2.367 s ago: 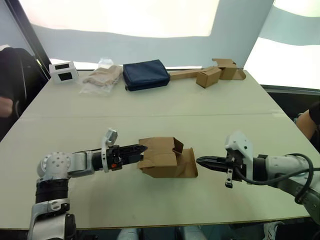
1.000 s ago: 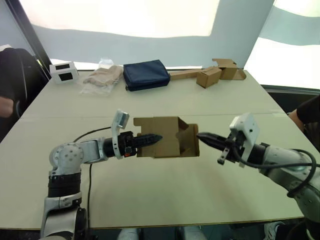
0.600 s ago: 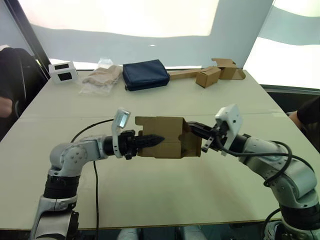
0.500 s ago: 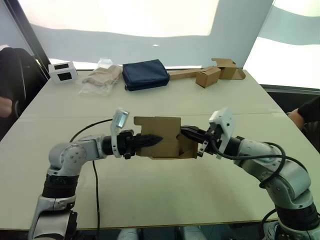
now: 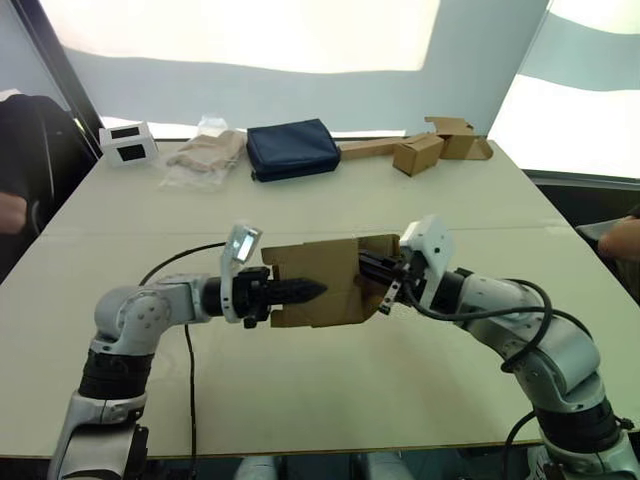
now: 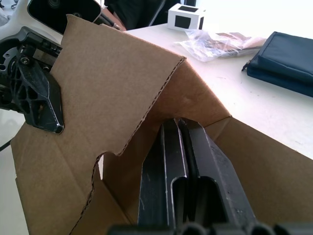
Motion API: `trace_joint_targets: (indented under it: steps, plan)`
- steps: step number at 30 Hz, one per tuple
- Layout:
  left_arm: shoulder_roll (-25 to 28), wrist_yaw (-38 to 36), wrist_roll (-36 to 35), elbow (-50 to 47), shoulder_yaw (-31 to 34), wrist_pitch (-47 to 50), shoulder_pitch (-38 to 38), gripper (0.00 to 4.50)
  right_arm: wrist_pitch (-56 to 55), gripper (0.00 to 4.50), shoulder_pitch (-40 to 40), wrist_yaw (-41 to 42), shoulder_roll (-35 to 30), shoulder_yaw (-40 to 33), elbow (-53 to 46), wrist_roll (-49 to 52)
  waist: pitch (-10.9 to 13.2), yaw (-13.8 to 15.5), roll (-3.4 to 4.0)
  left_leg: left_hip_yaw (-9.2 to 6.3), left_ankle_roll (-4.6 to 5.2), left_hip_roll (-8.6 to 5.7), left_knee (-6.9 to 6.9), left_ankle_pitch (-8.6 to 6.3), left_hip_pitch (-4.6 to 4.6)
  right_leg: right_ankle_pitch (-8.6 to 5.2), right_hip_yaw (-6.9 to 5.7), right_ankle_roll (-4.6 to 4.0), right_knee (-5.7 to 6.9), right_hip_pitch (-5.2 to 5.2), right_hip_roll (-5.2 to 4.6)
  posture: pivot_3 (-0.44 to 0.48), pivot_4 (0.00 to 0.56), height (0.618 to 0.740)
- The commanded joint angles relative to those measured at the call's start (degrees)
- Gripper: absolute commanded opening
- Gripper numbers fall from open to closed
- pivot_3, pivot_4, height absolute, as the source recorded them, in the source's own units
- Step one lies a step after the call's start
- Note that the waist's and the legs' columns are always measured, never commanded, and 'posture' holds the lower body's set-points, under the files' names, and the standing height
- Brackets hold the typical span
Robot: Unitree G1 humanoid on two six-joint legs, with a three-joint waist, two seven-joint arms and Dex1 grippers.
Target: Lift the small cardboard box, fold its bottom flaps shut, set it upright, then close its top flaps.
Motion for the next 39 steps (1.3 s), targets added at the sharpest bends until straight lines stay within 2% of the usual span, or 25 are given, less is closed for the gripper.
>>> trace_joint_targets:
  steps: [1, 9, 13, 21, 24, 26, 30, 39]
  plan:
    - [0.2, -0.2, -0.5, -0.2, 0.4, -0.7, -0.7, 0.03, 0.6, 0.00, -1.7, 1.1, 0.6, -1.2, -2.6, 2.5, 0.0, 0.0, 0.00, 0.00, 0.00, 0.00, 0.00, 0.00, 0.00, 0.00, 0.00, 0.00, 0.00, 0.00, 0.00, 0.000, 0.150, 0.740]
    - [-0.1, 0.3, 1.0, 1.4, 0.1, -2.3, -1.1, 0.03, 3.2, 0.00, -2.0, 1.2, 0.2, -2.2, -4.5, 5.2, 0.0, 0.0, 0.00, -0.01, 0.00, 0.00, 0.00, 0.00, 0.00, 0.00, -0.01, 0.00, 0.00, 0.00, 0.00, 0.000, 0.150, 0.740]
    - [0.2, 0.6, 0.4, 0.7, 0.6, -2.1, -0.8, 0.03, 4.0, 0.00, -0.3, 2.1, -3.1, -6.5, -4.9, 6.4, 0.0, 0.1, 0.00, -0.01, 0.00, 0.00, 0.00, 0.00, 0.00, 0.00, -0.01, -0.01, 0.00, 0.00, -0.01, 0.000, 0.150, 0.740]
    - [0.4, 1.7, -0.9, 0.4, 2.0, -1.9, -1.4, 0.03, 6.6, 0.00, 5.8, 1.8, -7.4, -16.5, -6.2, 12.1, 0.0, 0.0, -0.01, -0.01, 0.00, 0.00, 0.00, 0.00, 0.00, 0.00, 0.00, 0.00, -0.01, 0.01, -0.02, 0.000, 0.150, 0.740]
    - [-0.1, 2.5, -1.9, 0.2, 2.7, -1.5, -2.1, 0.03, 7.5, 0.00, 13.4, 3.1, -8.5, -19.0, -7.5, 13.6, 0.0, 0.1, -0.01, -0.04, 0.00, 0.00, -0.02, 0.00, -0.01, -0.01, -0.01, 0.00, -0.01, 0.01, 0.00, 0.000, 0.150, 0.740]
    - [-0.3, 2.9, -2.4, 0.5, 2.9, -1.3, -2.7, 0.03, 7.1, 0.00, 17.4, 3.3, -8.6, -19.1, -8.0, 13.5, 0.0, 0.3, -0.02, -0.08, 0.03, 0.00, -0.04, -0.02, -0.02, -0.01, -0.04, 0.01, -0.01, 0.01, 0.01, 0.000, 0.150, 0.740]
    - [-0.5, 3.0, -2.5, 0.9, 2.8, -1.2, -3.3, 0.03, 6.4, 0.00, 19.0, 2.7, -7.9, -18.3, -8.1, 13.7, 0.0, -0.2, -0.01, 0.04, 0.03, -0.01, 0.01, -0.02, 0.01, -0.01, 0.05, 0.01, -0.02, 0.01, -0.02, 0.000, 0.150, 0.740]
    - [-0.8, 2.6, -3.0, 0.5, 2.0, -0.4, -3.9, 0.03, 6.8, 0.00, 12.8, 1.5, -4.8, -11.2, -8.0, 13.4, 0.0, -0.1, -0.01, -0.03, 0.03, 0.00, -0.02, -0.02, 0.02, -0.01, 0.02, -0.01, -0.01, 0.00, 0.06, 0.000, 0.150, 0.740]
